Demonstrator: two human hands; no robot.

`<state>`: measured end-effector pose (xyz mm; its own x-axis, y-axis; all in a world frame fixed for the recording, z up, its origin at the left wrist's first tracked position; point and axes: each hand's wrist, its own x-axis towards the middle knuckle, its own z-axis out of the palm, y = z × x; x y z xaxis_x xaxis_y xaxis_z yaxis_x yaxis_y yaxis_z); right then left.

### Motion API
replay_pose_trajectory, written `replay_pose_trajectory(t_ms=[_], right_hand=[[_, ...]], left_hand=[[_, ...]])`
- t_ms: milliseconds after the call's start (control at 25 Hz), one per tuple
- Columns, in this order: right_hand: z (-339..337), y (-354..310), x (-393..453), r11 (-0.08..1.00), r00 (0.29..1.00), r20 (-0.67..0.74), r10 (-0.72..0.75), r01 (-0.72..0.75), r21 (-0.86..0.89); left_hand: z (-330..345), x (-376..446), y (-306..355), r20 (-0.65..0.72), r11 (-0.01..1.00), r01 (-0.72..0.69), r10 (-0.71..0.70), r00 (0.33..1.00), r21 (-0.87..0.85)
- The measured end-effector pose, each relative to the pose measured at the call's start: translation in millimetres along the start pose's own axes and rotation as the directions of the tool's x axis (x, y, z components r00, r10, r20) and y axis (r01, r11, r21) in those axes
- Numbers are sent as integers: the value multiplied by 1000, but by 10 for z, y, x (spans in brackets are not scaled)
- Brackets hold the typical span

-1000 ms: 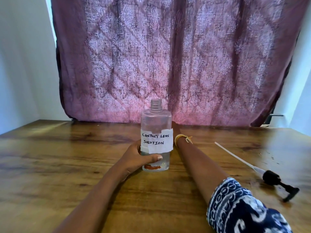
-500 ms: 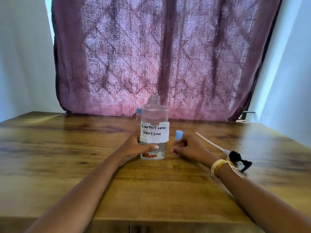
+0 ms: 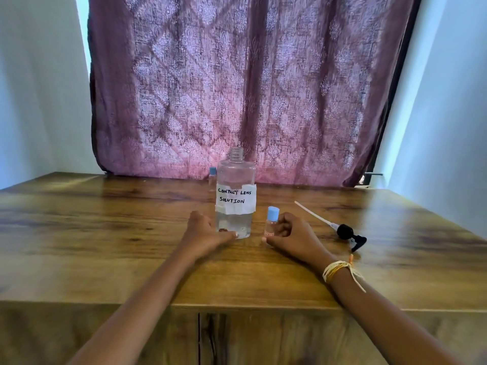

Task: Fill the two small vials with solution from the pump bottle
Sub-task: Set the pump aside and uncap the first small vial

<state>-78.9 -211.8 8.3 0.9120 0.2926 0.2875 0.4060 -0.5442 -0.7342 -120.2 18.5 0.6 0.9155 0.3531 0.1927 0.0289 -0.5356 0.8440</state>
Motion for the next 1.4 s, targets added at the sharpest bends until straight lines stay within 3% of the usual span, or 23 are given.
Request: replay_pose_trajectory(t_ms=[80,160,240,360,480,640,880,1040,1200,1400], right_hand=[[36,-60,-71,998,998,34,-54,53,45],[96,-128,-134,987,988,80,-131,122,108],[158,-186,-186,968,973,117,-197,175,179],[168,-215,-236,962,951,187,-246,215,171],[45,-184,-248,959,933,277,-231,171,225],[-27,-328,-215,923,980,13,-199,183,338],[146,-668,-150,979,974,-100,-204,206,5],[116,-701,-125,977,976,-78,-204,207,41],[34,-726,-159,963,970,46,-238,229,142],[52,-722,-177,949,959,141,-247,210,233]], left_hand=[[64,-209,-52,-146,983,-147,163,976,113],[78,-343,6,-50,961,-271,268,962,-60],[73,-421,91,93,933,-306,327,940,-190],[98,-457,140,154,921,-370,386,910,-124],[103,-417,104,119,921,-368,382,917,-126],[102,-426,130,140,920,-360,380,914,-153],[86,-397,99,159,923,-360,378,912,-132],[113,-362,82,200,932,-318,350,915,-174],[87,-325,77,295,936,-289,339,893,-200],[69,-374,78,251,938,-282,328,911,-203]])
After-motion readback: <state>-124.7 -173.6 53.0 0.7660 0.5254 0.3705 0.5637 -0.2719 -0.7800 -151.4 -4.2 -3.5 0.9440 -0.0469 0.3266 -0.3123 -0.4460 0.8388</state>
